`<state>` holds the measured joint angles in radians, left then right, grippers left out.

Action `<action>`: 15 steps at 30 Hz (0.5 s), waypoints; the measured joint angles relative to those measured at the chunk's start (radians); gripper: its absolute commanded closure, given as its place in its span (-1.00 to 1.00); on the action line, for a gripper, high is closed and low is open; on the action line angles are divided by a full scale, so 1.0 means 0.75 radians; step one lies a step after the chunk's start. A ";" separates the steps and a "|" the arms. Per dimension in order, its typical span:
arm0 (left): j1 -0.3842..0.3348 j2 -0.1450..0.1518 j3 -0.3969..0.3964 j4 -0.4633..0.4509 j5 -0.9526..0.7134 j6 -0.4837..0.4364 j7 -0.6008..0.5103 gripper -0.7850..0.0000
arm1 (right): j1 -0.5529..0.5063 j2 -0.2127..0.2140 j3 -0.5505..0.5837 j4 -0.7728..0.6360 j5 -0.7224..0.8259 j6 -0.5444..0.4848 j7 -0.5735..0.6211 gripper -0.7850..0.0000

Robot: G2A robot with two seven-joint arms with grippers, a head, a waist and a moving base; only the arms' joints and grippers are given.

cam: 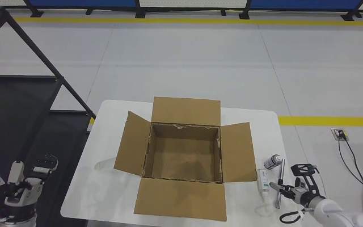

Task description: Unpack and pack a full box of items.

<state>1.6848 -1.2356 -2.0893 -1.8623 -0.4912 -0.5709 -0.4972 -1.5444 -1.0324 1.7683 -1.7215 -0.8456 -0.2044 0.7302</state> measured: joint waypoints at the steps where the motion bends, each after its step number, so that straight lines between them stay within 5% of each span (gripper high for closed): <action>1: 0.000 0.000 0.000 0.000 0.000 0.000 0.000 -1.00 | 0.002 0.000 -0.004 0.004 -0.005 0.004 -0.002 -1.00; 6: 0.000 0.000 0.000 0.000 0.000 0.000 0.000 -1.00 | 0.022 -0.001 -0.038 0.029 -0.030 0.023 -0.009 -0.95; 15: 0.000 0.000 0.000 0.000 0.000 0.000 0.000 -1.00 | 0.027 -0.004 -0.062 0.048 -0.113 0.110 -0.076 -0.44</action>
<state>1.6848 -1.2356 -2.0893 -1.8623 -0.4912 -0.5709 -0.4972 -1.5238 -1.0352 1.7214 -1.6854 -0.9304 -0.1220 0.6729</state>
